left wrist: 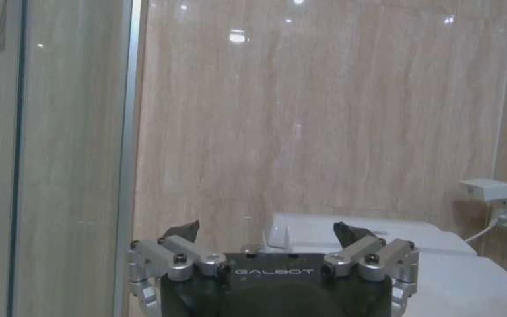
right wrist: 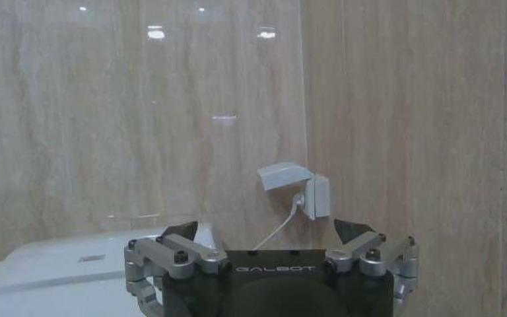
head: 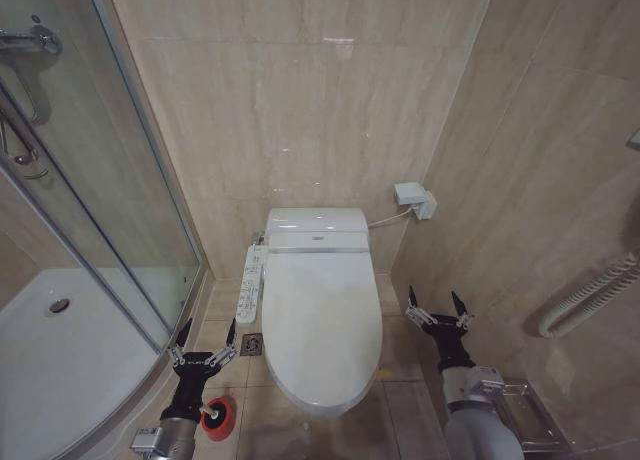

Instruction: Open the toilet lid, clean the toilet bowl with a toilet brush, close the toilet lid, and flush.

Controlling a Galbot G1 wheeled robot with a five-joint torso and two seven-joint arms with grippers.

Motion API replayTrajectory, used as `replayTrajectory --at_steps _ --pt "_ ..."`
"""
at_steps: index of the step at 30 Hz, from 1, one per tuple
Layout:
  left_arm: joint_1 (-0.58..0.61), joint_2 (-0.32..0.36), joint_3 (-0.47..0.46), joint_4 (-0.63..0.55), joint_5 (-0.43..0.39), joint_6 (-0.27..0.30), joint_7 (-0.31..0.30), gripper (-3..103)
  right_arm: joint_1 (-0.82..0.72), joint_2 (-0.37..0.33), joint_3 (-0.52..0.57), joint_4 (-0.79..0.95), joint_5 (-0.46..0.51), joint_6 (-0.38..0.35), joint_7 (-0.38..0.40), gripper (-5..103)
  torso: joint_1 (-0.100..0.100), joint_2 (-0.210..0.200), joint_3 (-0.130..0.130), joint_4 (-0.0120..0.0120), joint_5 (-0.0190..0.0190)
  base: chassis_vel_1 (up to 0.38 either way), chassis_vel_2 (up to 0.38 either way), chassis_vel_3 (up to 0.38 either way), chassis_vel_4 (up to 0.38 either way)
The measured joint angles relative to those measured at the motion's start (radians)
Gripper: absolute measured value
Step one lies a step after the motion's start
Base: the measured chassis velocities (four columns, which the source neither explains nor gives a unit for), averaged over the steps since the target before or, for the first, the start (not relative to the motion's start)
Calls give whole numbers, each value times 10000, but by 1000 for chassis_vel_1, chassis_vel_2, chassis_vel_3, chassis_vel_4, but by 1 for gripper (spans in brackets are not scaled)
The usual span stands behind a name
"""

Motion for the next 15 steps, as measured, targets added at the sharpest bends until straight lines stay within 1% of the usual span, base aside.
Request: replayTrajectory --at_steps 15 --pt "0 0 0 0 0 0 0 99 0 0 -1 0 0 0 0 100 0 0 0 0 0 0 0 0 0"
